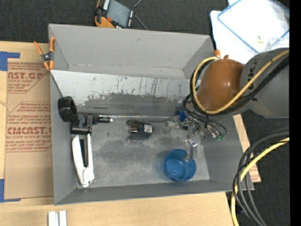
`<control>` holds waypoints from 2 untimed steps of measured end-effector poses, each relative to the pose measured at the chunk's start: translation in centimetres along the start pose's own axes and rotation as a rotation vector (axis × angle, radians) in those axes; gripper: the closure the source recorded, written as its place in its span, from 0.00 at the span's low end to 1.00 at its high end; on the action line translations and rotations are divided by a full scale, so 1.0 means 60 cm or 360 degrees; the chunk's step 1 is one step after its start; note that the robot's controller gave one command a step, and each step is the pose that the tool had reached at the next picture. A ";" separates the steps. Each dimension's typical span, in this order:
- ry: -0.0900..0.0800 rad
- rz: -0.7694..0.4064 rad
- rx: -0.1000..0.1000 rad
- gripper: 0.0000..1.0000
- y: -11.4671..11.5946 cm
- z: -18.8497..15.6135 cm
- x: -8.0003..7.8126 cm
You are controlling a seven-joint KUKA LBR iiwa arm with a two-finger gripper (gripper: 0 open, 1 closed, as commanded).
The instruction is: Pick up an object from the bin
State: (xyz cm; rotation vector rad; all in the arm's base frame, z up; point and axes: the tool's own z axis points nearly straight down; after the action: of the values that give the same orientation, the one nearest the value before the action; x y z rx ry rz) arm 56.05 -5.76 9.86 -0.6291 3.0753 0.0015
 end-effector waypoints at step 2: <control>0.0007 0.0478 -0.0006 0.00 0.001 0.051 0.011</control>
Offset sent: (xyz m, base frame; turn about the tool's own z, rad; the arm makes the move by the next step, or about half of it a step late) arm -0.0055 -0.0032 -0.0286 0.2996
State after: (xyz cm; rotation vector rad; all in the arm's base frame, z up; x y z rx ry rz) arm 55.43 -5.97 6.81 -0.1622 3.1403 0.0069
